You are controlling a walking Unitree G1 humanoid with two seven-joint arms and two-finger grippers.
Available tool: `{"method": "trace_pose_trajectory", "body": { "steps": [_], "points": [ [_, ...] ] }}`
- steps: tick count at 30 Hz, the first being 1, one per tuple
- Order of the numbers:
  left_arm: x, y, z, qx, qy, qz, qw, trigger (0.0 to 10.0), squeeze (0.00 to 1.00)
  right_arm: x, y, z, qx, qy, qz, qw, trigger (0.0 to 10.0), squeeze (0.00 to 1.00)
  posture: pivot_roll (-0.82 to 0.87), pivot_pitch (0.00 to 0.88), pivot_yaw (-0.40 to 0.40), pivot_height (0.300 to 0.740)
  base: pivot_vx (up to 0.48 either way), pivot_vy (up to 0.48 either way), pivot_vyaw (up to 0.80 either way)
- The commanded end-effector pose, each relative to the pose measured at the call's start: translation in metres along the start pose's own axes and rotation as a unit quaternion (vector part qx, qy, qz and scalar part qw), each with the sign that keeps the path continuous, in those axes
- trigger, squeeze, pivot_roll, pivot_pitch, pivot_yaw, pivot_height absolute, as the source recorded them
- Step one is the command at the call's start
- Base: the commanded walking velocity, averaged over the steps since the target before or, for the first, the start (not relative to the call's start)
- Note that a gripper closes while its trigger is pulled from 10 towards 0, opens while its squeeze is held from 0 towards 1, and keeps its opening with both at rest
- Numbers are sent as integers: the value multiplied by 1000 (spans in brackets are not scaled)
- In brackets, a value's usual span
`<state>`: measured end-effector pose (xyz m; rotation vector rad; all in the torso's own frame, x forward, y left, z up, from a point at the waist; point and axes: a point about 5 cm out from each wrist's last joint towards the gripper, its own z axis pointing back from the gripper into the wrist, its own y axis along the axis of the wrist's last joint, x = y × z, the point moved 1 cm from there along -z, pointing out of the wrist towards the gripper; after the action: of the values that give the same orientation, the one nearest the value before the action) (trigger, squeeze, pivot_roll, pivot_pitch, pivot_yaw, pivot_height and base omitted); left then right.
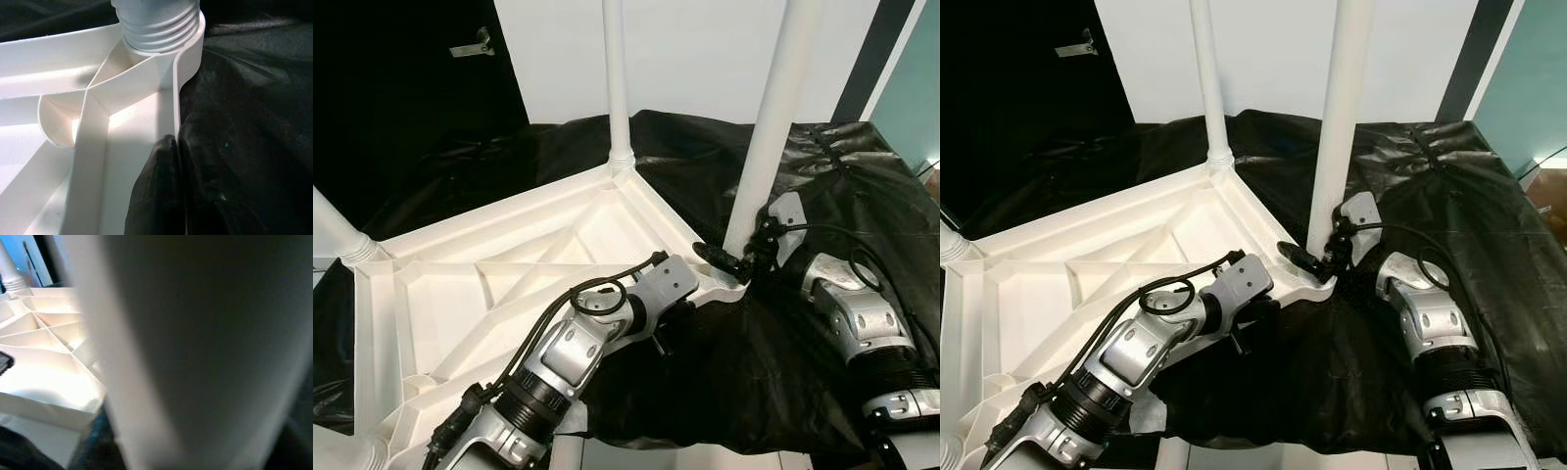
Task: Building children table
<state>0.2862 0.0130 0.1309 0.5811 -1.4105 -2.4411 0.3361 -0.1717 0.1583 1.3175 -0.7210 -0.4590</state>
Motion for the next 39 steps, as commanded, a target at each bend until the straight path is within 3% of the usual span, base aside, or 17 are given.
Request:
{"method": "trace_pose_trajectory", "body": {
  "steps": [1, 10, 11, 12, 13, 16, 19, 26, 29, 30, 31, 34, 39],
  "points": [
    [-6, 4, 1, 5, 19, -10, 1000, 10000, 0, -6, -6, -3, -12, 21, -1, 1000, 0, 0, -55, 0, 8, 740, 0, 0, 0],
    [-4, 1, 2, 2, 17, -8, 1000, 10000, 0, -2, -13, 2, -17, -7, -19, 1000, 0, 0, -61, 0, 7, 740, 0, 0, 0],
    [-3, 0, 2, 1, 17, -8, 1000, 10000, 0, 0, -15, 2, -21, -25, -19, 999, 431, 0, -62, 0, 5, 740, 0, 0, 0],
    [-4, 0, 2, 1, 17, -8, 1000, 10000, 0, 2, -18, 2, -32, -55, -15, 998, 10000, 0, -63, 0, 8, 740, 0, 0, 0],
    [-5, 1, 2, 1, 18, -8, 1000, 10000, 0, 3, -20, 3, -40, -86, -13, 995, 10000, 0, -66, 0, 10, 740, 0, 0, 0],
    [-5, 1, 2, 1, 18, -8, 1000, 10000, 0, 4, -22, 3, -45, -106, -12, 993, 10000, 0, -67, 0, 11, 740, 0, 0, 0],
    [-6, 1, 1, 1, 21, -9, 1000, 10000, 0, 0, -28, 4, -47, -209, -56, 975, 10000, 0, -74, 0, 22, 740, 0, 0, 0],
    [-7, -1, 2, -2, 21, -8, 1000, 10000, 0, -9, -32, 4, -50, -262, -71, 961, 10000, 0, -83, 0, 36, 740, 0, 0, 0],
    [-11, -5, 5, -8, 22, -10, 1000, 10000, 0, -32, -39, 2, -59, -370, -105, 921, 10000, 0, -84, 0, 42, 740, 0, 0, 0],
    [-11, -5, 5, -8, 22, -10, 1000, 10000, 0, -32, -39, 2, -59, -370, -105, 921, 10000, 0, -84, 0, 42, 740, 0, 0, 0],
    [-12, -6, 5, -10, 23, -11, 1000, 10000, 0, -37, -39, -2, -59, -389, -115, 912, 10000, 0, -84, 0, 42, 740, 0, 0, 0],
    [-12, -6, 5, -10, 24, -10, 1000, 10000, 0, -42, -37, -8, -56, -399, -128, 906, 10000, 0, -83, 0, 40, 740, 0, 0, 0],
    [-12, -7, 5, -11, 25, -9, 1000, 10000, 0, -52, -27, -21, -37, -389, -137, 910, 10000, 0, -81, 0, 39, 740, 0, 0, 0]
  ]
}}
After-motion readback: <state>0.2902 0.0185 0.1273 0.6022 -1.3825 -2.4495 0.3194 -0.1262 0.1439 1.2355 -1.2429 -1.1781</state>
